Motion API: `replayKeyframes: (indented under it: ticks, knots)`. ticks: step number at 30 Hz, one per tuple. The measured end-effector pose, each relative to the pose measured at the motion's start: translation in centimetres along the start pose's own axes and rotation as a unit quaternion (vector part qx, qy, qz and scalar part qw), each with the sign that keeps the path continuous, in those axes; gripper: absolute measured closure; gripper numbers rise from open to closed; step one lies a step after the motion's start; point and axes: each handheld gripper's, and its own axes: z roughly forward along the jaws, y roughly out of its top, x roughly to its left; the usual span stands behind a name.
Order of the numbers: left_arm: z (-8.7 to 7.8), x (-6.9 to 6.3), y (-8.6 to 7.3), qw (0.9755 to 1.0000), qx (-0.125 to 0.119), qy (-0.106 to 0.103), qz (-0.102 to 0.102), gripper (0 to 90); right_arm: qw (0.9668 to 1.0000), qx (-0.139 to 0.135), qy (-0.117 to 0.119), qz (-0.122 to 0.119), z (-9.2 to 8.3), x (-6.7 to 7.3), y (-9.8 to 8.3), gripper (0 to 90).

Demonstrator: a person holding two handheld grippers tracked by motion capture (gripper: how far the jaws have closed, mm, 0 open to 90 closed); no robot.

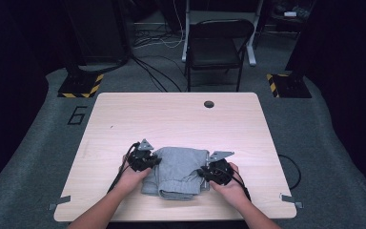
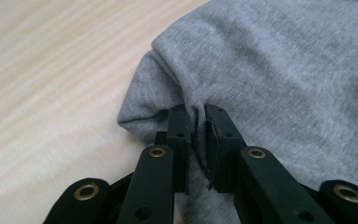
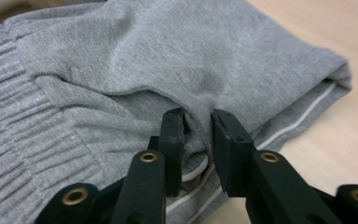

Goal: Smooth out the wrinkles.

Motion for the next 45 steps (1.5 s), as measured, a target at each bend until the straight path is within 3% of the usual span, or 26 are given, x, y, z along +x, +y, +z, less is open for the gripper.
replayKeyframes:
  ticks: [2,3,6,11,17,22,26,31,34,41,45]
  knots:
    - [0.4,0.3,0.5,0.9999,0.0,0.004,-0.009,82.1,0.9998,-0.003,-0.017,-0.009,0.1,-0.2,0.5,76.8]
    - [0.5,0.5,0.8,0.9999,0.003,0.009,-0.003,82.1,0.9996,-0.003,-0.023,-0.018,0.3,-0.4,0.8,77.3]
    - [1.0,1.0,1.3,0.9997,0.0,0.021,-0.011,82.4,0.9996,-0.004,-0.026,-0.011,0.8,-1.1,1.3,77.6]
    - [1.1,1.5,1.5,0.9996,0.004,0.024,-0.015,82.7,0.9992,-0.018,-0.037,-0.006,1.1,-1.8,1.5,77.7]
    - [0.7,1.6,1.4,0.9995,0.008,0.027,-0.015,80.5,0.9993,-0.016,-0.027,-0.018,0.5,-1.4,1.2,74.4]
    - [0.0,2.0,1.2,0.9989,0.002,0.033,-0.034,67.8,0.9995,-0.005,-0.016,-0.028,0.0,-1.1,0.7,67.5]
    - [-0.6,2.1,1.1,0.9988,-0.008,0.035,-0.034,60.8,0.9996,-0.004,-0.007,-0.027,-0.3,-1.2,0.4,62.8]
    - [-1.9,2.3,0.9,0.9982,-0.021,0.041,-0.037,54.7,0.9997,-0.009,-0.001,-0.022,-0.9,-1.4,0.3,57.2]
    - [-2.7,2.4,0.7,0.9978,-0.03,0.043,-0.04,51.4,0.9996,-0.026,0.003,-0.005,-1.8,-1.5,0.4,52.5]
    - [-4.0,2.5,0.1,0.9973,-0.034,0.041,-0.05,47.4,0.9989,-0.044,-0.01,0.006,-3.5,-1.9,0.4,46.4]
    - [-5.0,2.6,-0.1,0.9966,-0.043,0.037,-0.059,46.8,0.9983,-0.052,-0.013,0.024,-4.3,-2.2,0.4,44.3]
